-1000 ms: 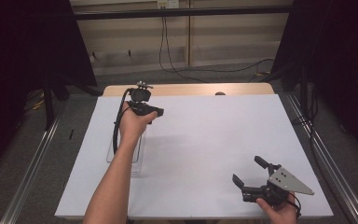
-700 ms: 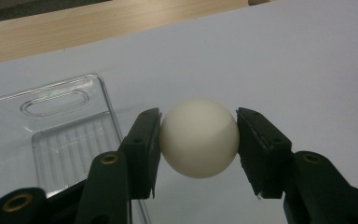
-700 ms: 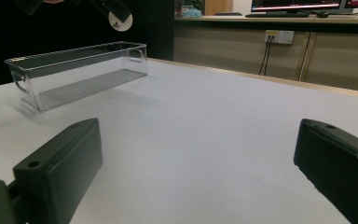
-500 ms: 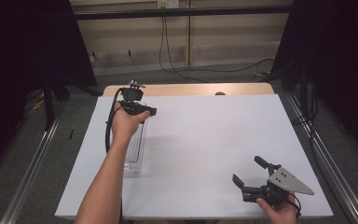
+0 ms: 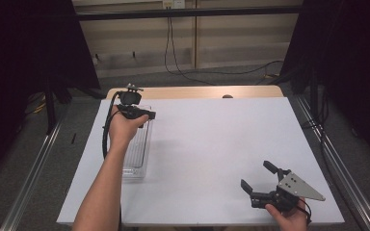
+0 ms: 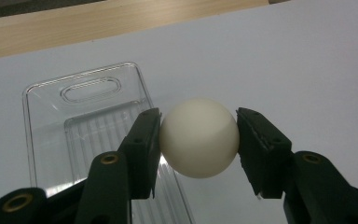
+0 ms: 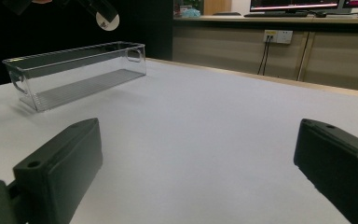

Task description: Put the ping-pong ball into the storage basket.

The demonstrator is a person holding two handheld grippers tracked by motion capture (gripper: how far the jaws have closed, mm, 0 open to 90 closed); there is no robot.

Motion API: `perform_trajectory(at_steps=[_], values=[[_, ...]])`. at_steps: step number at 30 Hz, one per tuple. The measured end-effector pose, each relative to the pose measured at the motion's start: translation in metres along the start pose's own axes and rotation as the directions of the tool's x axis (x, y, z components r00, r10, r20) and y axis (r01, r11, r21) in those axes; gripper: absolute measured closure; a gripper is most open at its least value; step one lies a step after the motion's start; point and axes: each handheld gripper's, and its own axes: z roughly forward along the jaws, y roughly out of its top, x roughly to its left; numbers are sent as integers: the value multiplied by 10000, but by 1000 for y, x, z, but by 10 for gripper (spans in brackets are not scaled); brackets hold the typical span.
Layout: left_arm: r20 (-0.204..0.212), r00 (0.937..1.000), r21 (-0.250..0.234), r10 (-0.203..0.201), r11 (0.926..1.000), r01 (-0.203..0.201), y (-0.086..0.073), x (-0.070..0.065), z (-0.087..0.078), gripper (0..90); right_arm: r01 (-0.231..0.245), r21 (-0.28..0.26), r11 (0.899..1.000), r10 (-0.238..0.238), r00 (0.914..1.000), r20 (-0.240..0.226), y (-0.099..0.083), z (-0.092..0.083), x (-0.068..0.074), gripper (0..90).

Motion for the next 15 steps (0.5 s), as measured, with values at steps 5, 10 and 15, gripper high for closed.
perform_trajectory(at_steps=[5,10,15], values=[[-32,10000,46,-11,10000,12,-1,5,-1,512,-8,7,10000,8,10000,-7,0,0,0,8],[-155,9998,-75,-104,9999,103,-2,7,-3,512,1,3,10000,-1,10000,11,0,0,0,8],[-169,9999,1,-5,10000,5,-3,11,-5,512,-5,3,10000,5,10000,-5,0,0,0,8]])
